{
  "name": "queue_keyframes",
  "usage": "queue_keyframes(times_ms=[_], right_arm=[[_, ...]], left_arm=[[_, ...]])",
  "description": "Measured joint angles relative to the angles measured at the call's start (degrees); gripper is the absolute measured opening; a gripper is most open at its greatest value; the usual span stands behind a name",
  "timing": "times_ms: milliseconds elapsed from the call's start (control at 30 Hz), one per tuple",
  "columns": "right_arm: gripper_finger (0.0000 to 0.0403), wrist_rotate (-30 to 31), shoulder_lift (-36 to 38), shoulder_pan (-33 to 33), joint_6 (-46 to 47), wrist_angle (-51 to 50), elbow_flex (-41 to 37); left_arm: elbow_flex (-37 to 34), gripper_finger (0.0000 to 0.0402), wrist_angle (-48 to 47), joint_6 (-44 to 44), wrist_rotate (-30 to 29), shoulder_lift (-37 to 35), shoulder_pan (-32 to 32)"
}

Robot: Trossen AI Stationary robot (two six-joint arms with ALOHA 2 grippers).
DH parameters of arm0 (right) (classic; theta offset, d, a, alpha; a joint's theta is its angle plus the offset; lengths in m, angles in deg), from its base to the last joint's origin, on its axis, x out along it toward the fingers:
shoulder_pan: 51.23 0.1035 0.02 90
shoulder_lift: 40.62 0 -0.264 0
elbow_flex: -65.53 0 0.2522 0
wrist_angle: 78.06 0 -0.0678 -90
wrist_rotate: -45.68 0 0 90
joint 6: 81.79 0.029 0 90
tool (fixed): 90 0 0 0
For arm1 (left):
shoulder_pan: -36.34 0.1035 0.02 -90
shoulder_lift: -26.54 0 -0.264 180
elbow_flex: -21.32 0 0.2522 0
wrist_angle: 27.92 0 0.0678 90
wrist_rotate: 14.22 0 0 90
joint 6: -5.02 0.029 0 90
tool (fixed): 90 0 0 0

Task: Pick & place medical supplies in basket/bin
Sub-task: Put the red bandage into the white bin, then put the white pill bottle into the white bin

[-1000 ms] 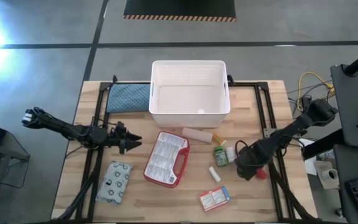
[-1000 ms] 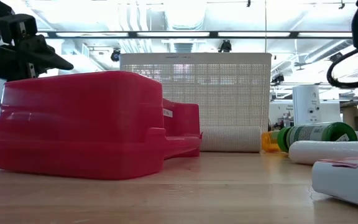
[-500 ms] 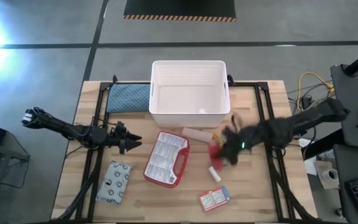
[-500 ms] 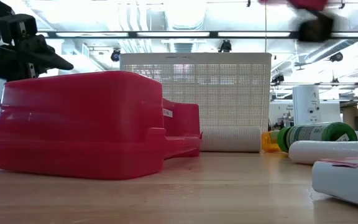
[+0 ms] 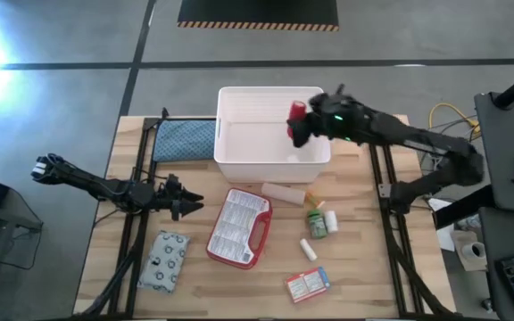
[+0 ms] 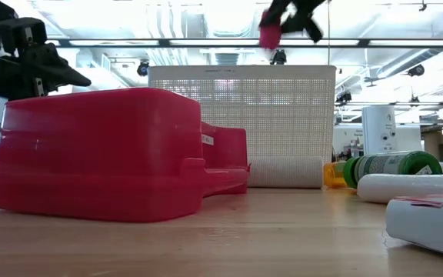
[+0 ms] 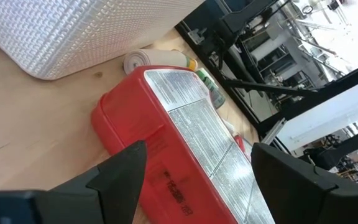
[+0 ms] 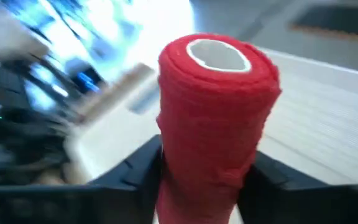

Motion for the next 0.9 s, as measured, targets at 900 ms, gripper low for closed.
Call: queue_keyframes(times_ms=[900], right_arm=[[0.0296, 1.5, -9.3, 10.2, 1.4, -21.8, 24.4]], left_arm=[[0.3, 0.0269, 6.5, -3.5, -4.6, -0.3, 0.0]])
